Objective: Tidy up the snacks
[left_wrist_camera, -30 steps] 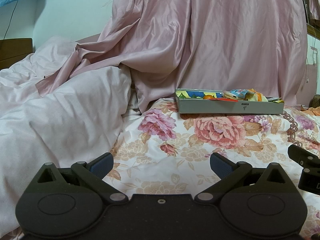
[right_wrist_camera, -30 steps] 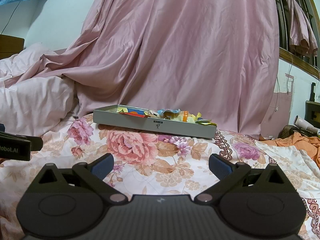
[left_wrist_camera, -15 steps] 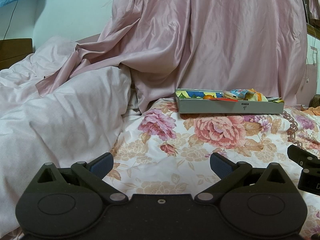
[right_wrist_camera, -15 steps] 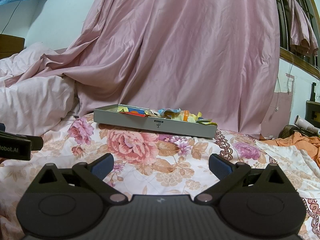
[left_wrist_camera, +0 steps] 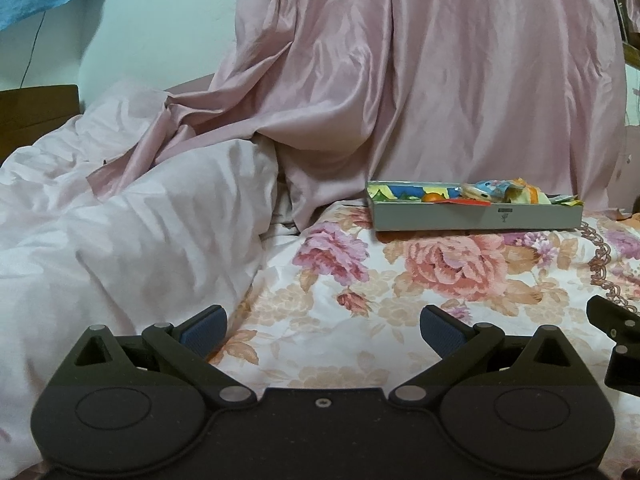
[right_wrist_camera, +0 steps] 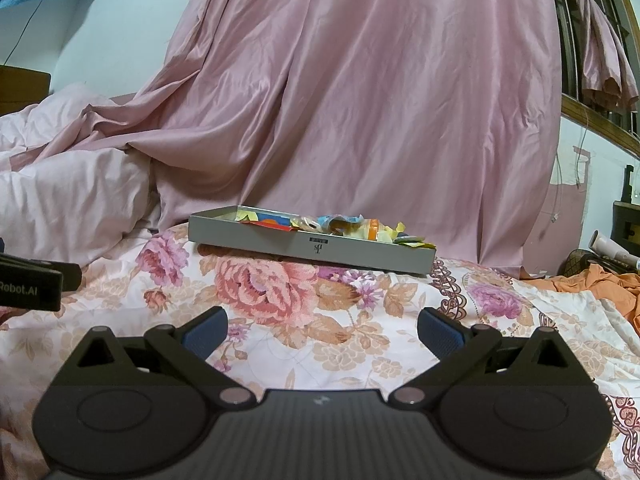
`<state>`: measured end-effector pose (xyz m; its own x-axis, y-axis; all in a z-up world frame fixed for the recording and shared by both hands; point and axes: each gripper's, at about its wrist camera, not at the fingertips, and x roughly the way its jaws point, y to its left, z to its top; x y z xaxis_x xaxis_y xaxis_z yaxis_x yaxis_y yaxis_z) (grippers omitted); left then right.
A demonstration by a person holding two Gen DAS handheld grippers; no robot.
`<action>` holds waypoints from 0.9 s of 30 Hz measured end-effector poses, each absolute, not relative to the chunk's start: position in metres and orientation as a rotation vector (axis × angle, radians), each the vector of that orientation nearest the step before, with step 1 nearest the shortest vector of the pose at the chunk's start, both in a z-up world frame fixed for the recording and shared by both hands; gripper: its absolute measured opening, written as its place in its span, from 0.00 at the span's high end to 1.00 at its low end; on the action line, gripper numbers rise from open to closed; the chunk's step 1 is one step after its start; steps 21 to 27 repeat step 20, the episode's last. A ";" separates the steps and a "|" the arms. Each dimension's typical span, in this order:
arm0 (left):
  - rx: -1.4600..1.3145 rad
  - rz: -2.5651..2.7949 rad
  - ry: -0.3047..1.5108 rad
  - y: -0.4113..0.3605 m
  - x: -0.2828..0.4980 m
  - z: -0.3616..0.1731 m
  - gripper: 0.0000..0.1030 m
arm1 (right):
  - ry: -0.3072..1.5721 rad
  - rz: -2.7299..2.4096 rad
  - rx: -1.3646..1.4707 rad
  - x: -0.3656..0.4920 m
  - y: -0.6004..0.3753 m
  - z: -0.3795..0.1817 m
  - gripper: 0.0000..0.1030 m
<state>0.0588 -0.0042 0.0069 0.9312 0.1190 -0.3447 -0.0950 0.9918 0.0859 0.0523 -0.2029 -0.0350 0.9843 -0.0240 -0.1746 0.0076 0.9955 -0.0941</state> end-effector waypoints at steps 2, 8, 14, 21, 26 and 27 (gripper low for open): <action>0.072 0.106 0.359 -0.005 0.059 0.007 0.01 | 0.176 -0.016 -0.092 0.053 -0.203 -0.034 0.00; 0.087 0.109 0.365 -0.006 0.059 0.005 0.01 | 0.185 -0.012 -0.098 0.054 -0.203 -0.035 0.00; 0.098 0.114 0.365 -0.006 0.059 0.003 0.01 | 0.194 -0.003 -0.109 0.055 -0.204 -0.035 0.00; 0.104 0.115 0.368 -0.006 0.059 0.003 0.01 | 0.207 0.006 -0.114 0.056 -0.204 -0.035 0.00; 0.104 0.115 0.368 -0.006 0.059 0.003 0.01 | 0.207 0.006 -0.114 0.056 -0.204 -0.035 0.00; 0.104 0.115 0.368 -0.006 0.059 0.003 0.01 | 0.207 0.006 -0.114 0.056 -0.204 -0.035 0.00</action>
